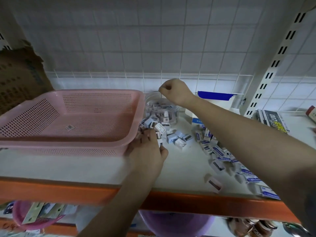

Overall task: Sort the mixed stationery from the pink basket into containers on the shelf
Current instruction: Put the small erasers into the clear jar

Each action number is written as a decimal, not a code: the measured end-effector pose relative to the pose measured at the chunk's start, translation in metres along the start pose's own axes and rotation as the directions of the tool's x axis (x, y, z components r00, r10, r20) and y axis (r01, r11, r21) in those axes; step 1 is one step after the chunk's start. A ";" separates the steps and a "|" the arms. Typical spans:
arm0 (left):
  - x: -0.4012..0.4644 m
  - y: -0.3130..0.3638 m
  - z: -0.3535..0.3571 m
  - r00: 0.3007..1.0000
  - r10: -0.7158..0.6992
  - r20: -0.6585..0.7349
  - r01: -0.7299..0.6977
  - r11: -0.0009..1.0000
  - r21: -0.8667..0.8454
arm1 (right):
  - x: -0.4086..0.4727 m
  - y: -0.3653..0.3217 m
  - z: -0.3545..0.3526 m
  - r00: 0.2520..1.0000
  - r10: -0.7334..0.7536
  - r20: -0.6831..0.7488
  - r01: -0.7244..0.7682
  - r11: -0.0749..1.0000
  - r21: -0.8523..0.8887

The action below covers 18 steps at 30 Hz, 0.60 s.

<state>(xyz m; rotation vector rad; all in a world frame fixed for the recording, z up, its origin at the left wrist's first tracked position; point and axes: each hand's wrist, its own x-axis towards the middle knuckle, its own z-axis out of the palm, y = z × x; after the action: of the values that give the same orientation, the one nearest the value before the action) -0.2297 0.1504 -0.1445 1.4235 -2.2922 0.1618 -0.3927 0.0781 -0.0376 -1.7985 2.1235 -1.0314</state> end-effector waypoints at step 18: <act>-0.001 -0.001 -0.011 0.988 -0.115 0.101 0.122 0.991 -0.059 | -0.128 0.044 0.016 0.933 -0.079 0.352 0.253 0.838 -0.483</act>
<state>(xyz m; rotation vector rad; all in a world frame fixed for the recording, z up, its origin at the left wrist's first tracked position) -0.2254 0.1541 -0.1353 1.5606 -2.2593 -0.0182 -0.3867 0.1912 -0.1139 -2.2338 2.1954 -0.1411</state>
